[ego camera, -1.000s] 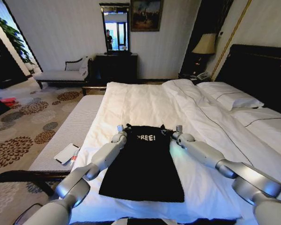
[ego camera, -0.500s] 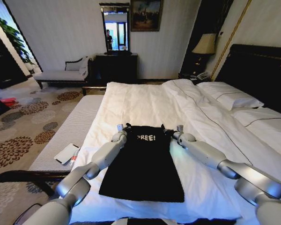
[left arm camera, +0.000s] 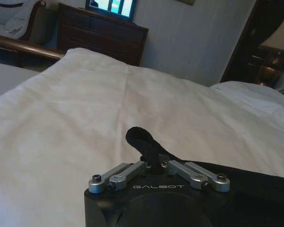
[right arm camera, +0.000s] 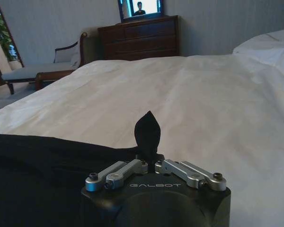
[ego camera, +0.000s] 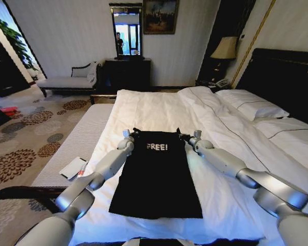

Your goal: Fold the clothes on the bed.

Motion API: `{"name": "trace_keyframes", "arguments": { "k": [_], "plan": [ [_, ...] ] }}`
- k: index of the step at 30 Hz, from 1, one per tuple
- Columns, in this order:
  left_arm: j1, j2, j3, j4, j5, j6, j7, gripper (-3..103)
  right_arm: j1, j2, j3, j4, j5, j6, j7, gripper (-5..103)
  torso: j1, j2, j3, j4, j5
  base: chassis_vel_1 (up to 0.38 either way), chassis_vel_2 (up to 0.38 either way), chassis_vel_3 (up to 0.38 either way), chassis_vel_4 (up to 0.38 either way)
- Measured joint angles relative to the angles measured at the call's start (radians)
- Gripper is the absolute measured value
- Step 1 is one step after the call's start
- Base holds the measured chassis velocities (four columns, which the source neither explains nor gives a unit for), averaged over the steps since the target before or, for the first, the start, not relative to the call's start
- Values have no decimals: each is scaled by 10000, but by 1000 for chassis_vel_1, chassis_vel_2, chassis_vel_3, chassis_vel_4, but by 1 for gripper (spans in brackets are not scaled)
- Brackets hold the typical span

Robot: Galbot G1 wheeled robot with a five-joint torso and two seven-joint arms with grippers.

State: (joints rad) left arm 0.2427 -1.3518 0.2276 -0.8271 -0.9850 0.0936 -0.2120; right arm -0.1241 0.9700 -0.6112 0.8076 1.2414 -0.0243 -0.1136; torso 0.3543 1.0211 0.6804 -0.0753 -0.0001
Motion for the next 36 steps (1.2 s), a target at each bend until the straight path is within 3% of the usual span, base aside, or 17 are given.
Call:
{"name": "trace_keyframes", "arguments": {
  "k": [9,13,24,27,31,36],
  "plan": [
    [-976,-142,485,763,-314,-29,501,3,627,624,-438,-960,427,192,18,2,1,0,0,-4,2,0,0,0,0],
    [-1831,-490,868,1872,-532,-158,836,3,1054,1210,-603,-1614,472,198,-32,2,1,0,0,-3,2,0,0,0,0],
    [-2379,-848,1029,2843,-559,-175,1166,3,1695,2289,-776,-2614,475,78,-92,2,1,0,0,5,0,0,0,0,0],
    [-2367,-837,1007,2737,-547,-175,1143,3,1699,2266,-752,-2577,517,41,-43,2,2,0,0,4,1,0,0,0,0],
    [-1842,-448,977,1670,-515,-125,812,3,1380,1840,-609,-2164,443,170,87,2,1,1,-2,-10,2,0,0,0,0],
    [-1185,109,934,394,-552,-44,328,3,967,1189,-421,-1539,-50,638,-39,2,1,1,-2,-5,0,0,0,0,0]
  ]
}}
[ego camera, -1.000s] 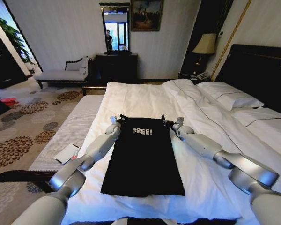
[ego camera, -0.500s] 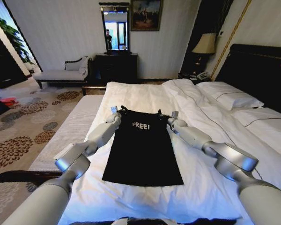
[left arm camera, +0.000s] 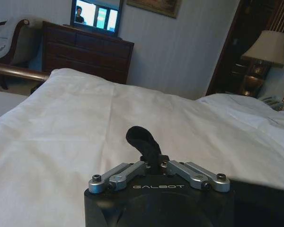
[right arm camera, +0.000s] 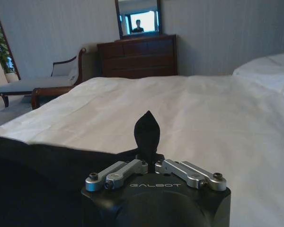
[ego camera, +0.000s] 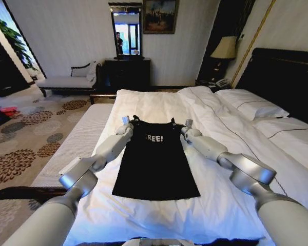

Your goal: Fold the clothes on the bed.

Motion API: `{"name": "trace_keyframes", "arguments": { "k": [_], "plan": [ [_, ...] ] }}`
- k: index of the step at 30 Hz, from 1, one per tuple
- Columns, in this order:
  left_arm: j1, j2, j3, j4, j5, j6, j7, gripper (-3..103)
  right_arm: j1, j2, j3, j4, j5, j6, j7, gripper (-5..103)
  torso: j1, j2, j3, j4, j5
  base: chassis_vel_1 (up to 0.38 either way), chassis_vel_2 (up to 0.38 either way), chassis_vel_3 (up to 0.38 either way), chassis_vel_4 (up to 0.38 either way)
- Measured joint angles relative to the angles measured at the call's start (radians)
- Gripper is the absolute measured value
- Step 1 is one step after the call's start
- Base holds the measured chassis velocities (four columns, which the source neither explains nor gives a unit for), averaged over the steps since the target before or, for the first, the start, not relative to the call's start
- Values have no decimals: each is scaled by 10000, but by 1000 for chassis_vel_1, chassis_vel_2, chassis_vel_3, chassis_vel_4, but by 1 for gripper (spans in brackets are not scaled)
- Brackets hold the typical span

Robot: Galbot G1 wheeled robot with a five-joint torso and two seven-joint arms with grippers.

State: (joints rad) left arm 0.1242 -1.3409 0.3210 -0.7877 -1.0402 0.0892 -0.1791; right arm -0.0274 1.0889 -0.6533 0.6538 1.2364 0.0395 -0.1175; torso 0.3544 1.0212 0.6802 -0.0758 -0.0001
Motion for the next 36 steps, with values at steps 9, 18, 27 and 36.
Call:
{"name": "trace_keyframes", "arguments": {
  "k": [9,18,27,36],
  "plan": [
    [709,754,-39,-1968,-190,7,-814,3,-701,-1038,917,1868,-283,183,240,2,0,0,0,-2,0,0,0,0,0],
    [1535,1625,-15,-4235,-235,-90,-1639,3,-1886,-1679,2142,4068,-1046,110,937,2,-1,0,0,6,0,0,0,0,0],
    [2427,2358,-178,-6049,-226,-50,-2085,3,-2935,-2342,2735,5978,-1298,38,1407,2,-2,0,-1,3,0,0,0,0,0],
    [3907,2918,-838,-7440,-38,-43,-2356,3,-4525,-3283,3729,7923,-1650,18,1663,2,-3,1,0,2,1,0,0,0,0]
  ]
}}
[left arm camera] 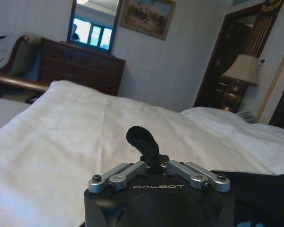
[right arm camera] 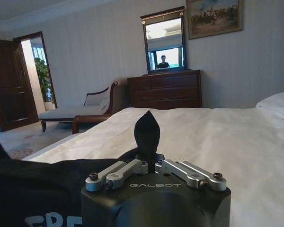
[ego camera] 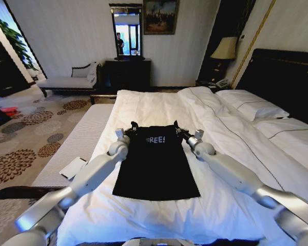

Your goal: Fold the clothes on the bed.

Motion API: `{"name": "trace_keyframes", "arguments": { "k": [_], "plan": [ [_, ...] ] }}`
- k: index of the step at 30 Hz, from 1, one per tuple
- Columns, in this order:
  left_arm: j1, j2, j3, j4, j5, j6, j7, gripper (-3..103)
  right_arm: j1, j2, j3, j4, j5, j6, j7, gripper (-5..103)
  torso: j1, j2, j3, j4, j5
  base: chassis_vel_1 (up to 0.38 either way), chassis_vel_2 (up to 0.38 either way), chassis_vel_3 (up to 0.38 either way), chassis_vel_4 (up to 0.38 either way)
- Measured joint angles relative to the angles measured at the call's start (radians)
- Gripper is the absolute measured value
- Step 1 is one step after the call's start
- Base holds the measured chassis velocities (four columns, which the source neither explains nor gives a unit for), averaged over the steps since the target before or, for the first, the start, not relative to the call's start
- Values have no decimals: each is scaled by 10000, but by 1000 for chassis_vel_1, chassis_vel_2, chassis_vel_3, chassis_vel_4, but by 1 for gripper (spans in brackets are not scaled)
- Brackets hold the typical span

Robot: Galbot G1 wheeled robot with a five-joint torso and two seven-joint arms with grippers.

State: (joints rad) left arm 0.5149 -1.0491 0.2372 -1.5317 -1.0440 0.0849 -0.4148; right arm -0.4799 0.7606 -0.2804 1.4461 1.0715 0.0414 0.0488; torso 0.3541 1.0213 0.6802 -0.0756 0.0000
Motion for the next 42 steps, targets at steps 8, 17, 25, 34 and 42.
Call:
{"name": "trace_keyframes", "arguments": {
  "k": [8,17,25,34,42],
  "plan": [
    [1331,683,-605,-1411,155,-7,-216,3,-1622,-506,1353,1287,-319,7,85,2,0,0,-1,4,0,0,0,0,0],
    [2569,1368,-1056,-2742,323,-7,-360,3,-3400,-793,2372,2555,-717,23,184,2,-1,-1,0,1,2,0,0,0,0],
    [4365,1893,-1924,-3687,757,-22,-303,3,-5317,-813,3497,3743,-1215,31,253,2,1,-2,-1,2,1,0,0,0,0],
    [5671,2102,-2335,-4403,1449,-89,-269,3,-7017,-646,4597,4560,-1576,34,268,2,2,-2,0,1,1,0,0,0,0],
    [6530,2170,-2513,-4857,1963,-178,-285,3,-8406,-358,5285,5017,-2140,134,124,2,2,-1,0,1,0,0,0,0,0]
  ]
}}
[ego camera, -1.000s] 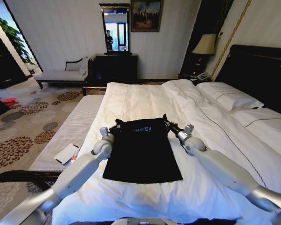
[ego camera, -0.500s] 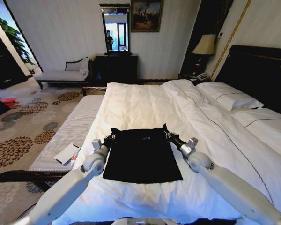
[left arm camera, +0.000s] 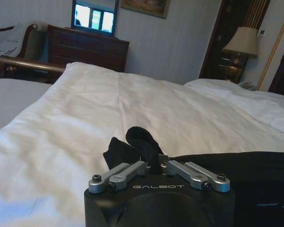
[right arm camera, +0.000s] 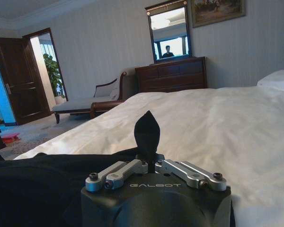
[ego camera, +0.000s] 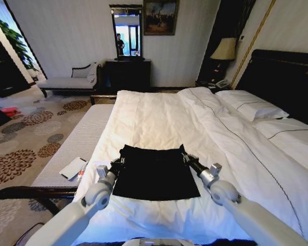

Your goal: Fold the clothes on the bed.

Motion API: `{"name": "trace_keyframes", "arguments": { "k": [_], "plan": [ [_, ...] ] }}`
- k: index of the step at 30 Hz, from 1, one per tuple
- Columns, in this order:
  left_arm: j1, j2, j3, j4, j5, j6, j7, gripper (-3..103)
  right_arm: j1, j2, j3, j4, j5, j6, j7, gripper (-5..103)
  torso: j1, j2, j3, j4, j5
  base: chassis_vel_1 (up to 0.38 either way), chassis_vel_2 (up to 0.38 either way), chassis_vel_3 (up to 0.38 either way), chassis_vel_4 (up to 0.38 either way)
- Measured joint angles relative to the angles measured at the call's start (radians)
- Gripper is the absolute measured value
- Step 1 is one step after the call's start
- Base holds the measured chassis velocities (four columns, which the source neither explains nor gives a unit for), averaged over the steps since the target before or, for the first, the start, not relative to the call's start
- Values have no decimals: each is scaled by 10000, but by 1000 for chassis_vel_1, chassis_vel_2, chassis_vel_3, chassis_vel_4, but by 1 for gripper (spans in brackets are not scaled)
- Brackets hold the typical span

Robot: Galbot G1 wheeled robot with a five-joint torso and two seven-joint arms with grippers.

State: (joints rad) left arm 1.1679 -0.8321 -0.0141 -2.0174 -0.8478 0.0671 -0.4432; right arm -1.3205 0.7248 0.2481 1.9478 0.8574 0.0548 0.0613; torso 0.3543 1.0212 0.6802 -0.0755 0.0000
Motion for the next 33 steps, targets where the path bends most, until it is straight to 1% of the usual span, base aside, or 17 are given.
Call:
{"name": "trace_keyframes", "arguments": {
  "k": [6,7,9,14,16,18,19,21,23,28,33],
  "plan": [
    [589,10,-300,-230,282,-19,14,3,-614,84,425,190,-308,101,-134,2,0,0,1,0,0,0,0,0,0],
    [1062,18,-441,-445,537,-66,34,3,-1047,132,820,432,-438,145,-204,2,0,0,1,1,0,0,0,0,0],
    [1342,-68,-459,-558,702,-97,43,3,-1263,159,1047,590,-483,169,-244,2,0,0,0,1,1,0,0,0,0],
    [1576,-334,-403,-605,929,-101,52,3,-1479,184,1357,703,-523,209,-287,2,0,0,0,2,-2,0,0,0,0],
    [1688,-299,-412,-606,993,-112,84,3,-1622,241,1413,757,-553,218,-291,2,0,0,0,2,-3,0,0,0,0],
    [1950,-110,-530,-605,1107,-181,164,3,-1933,424,1421,782,-883,304,-395,2,1,-2,1,-1,2,0,0,0,0],
    [1950,-110,-530,-605,1107,-181,164,3,-1933,424,1421,782,-883,304,-395,2,1,-2,1,-1,2,0,0,0,0],
    [2182,-4,-609,-607,1205,-236,216,3,-2139,678,1395,729,-1185,377,-469,2,1,-1,1,-1,2,0,0,0,0],
    [2366,-25,-622,-608,1356,-275,231,3,-2273,918,1337,615,-1417,430,-492,2,0,-1,0,0,2,0,0,0,0],
    [2631,-193,-560,-559,1691,-320,253,3,-2526,1129,1315,549,-1746,537,-559,2,1,-1,1,0,-1,0,0,0,0],
    [2689,-141,-581,-439,1799,-368,295,3,-2692,1272,1296,372,-1915,607,-561,2,1,-1,1,1,0,0,0,0,0]
  ]
}}
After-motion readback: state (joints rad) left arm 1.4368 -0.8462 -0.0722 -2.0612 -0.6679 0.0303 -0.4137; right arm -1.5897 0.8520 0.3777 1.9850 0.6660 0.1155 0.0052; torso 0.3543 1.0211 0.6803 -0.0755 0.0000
